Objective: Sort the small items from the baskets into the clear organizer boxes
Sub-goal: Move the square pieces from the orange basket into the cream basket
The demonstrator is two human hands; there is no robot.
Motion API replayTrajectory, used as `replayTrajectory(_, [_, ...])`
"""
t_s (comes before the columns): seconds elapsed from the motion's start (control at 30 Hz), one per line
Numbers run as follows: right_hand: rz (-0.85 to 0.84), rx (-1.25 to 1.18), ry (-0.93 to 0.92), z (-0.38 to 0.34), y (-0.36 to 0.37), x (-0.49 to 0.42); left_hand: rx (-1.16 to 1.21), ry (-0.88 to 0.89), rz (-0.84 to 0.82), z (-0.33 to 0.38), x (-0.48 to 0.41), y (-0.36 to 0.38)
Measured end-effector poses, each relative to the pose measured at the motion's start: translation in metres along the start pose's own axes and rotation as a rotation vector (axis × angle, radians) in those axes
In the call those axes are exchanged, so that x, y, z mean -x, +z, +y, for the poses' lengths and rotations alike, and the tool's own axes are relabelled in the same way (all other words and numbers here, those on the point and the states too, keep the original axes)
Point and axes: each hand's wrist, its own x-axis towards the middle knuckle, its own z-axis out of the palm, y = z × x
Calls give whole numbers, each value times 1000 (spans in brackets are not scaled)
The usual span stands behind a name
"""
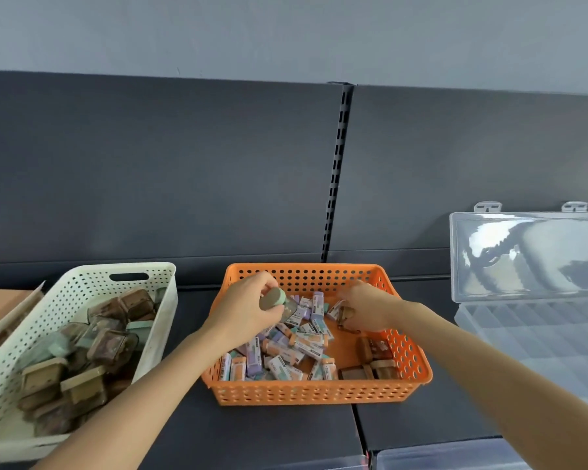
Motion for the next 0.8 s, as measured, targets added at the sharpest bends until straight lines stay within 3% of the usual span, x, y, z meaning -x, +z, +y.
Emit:
replayTrajectory(0.23, [222, -341, 95, -20, -16, 10, 37, 22, 92, -11, 19, -29])
replayTrajectory(0.37, [317, -574, -42, -67, -39, 14, -32, 6, 182, -25, 33, -57])
replayTrajectory(0.6, [307, -642, -320, -180, -47, -6, -248, -193, 301, -84, 75, -124])
replayTrajectory(0.8, [291, -568, -395, -252, -23, -45, -258, -319, 300, -125, 104, -147])
